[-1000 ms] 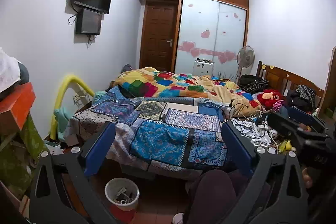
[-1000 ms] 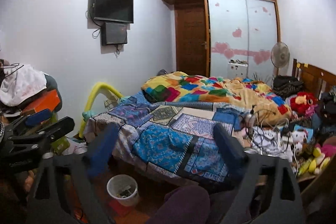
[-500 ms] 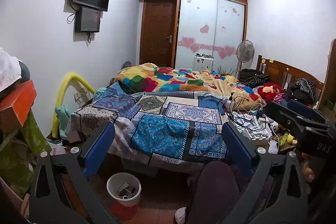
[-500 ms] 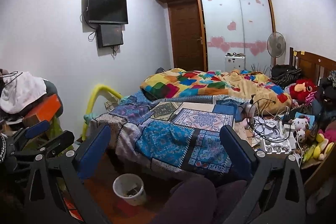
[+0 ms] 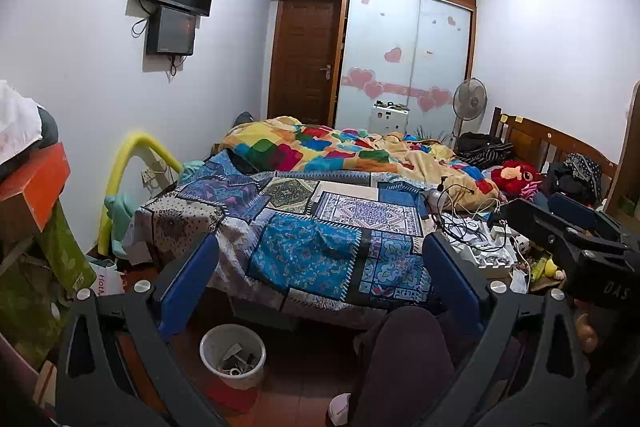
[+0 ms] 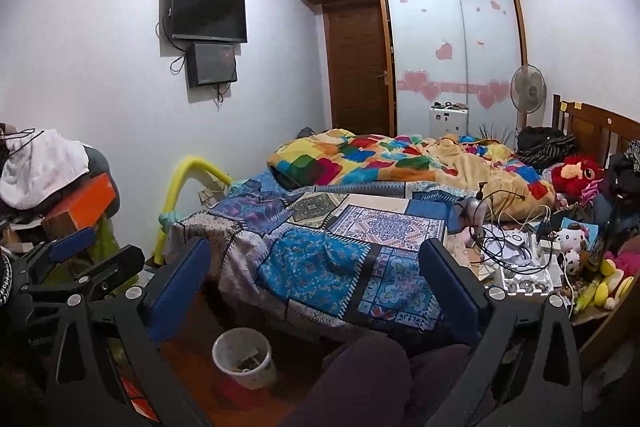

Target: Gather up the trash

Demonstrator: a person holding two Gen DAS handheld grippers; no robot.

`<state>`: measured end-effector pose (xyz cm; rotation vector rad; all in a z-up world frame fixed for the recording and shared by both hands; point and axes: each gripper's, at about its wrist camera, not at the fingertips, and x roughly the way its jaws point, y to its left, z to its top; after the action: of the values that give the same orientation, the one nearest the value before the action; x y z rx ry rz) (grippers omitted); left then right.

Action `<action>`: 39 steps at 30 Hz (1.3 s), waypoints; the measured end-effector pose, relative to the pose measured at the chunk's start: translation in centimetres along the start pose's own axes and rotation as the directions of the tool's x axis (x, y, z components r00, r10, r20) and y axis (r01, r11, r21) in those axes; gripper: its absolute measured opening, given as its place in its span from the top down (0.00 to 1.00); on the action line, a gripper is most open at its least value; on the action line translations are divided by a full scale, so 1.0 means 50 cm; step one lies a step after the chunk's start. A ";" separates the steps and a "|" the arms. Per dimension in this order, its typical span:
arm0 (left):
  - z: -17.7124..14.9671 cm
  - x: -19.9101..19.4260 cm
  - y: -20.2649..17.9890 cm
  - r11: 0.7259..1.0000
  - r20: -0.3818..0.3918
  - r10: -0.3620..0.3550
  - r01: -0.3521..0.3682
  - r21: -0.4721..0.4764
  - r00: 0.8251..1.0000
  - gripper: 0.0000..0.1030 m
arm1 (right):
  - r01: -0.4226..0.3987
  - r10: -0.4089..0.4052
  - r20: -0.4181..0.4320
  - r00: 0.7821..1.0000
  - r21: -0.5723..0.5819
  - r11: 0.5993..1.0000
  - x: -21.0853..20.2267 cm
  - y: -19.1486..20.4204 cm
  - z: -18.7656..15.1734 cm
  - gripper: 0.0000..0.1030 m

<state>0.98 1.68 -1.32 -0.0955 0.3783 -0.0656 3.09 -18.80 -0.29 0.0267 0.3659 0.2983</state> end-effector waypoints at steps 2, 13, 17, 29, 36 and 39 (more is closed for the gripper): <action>-0.001 0.000 -0.001 1.000 -0.001 0.001 -0.001 0.000 1.000 0.01 | -0.004 0.004 -0.003 1.000 -0.006 1.000 0.000 -0.005 0.001 0.00; -0.008 0.001 -0.004 1.000 -0.001 0.006 -0.006 -0.010 1.000 0.01 | -0.012 0.012 -0.016 1.000 -0.019 1.000 0.002 -0.010 0.001 0.00; -0.008 0.001 -0.004 1.000 0.000 0.008 -0.008 -0.011 1.000 0.01 | -0.012 0.011 -0.016 1.000 -0.019 1.000 0.002 -0.008 0.001 0.00; -0.009 -0.001 -0.014 0.999 0.002 0.027 -0.027 -0.022 1.000 0.00 | -0.015 0.015 -0.019 1.000 -0.023 1.000 0.004 -0.007 0.002 0.00; -0.010 -0.001 -0.026 0.999 0.002 0.042 -0.042 -0.029 0.999 0.00 | -0.017 0.016 -0.021 1.000 -0.024 1.000 0.005 -0.007 0.003 0.00; -0.010 -0.002 -0.030 0.998 0.002 0.046 -0.046 -0.035 0.999 0.00 | -0.020 0.019 -0.022 1.000 -0.027 0.999 0.006 -0.008 0.002 0.00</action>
<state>0.65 0.15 -1.60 -0.1216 0.3785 -0.0134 3.53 -19.10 -0.33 -0.0002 0.3834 0.3232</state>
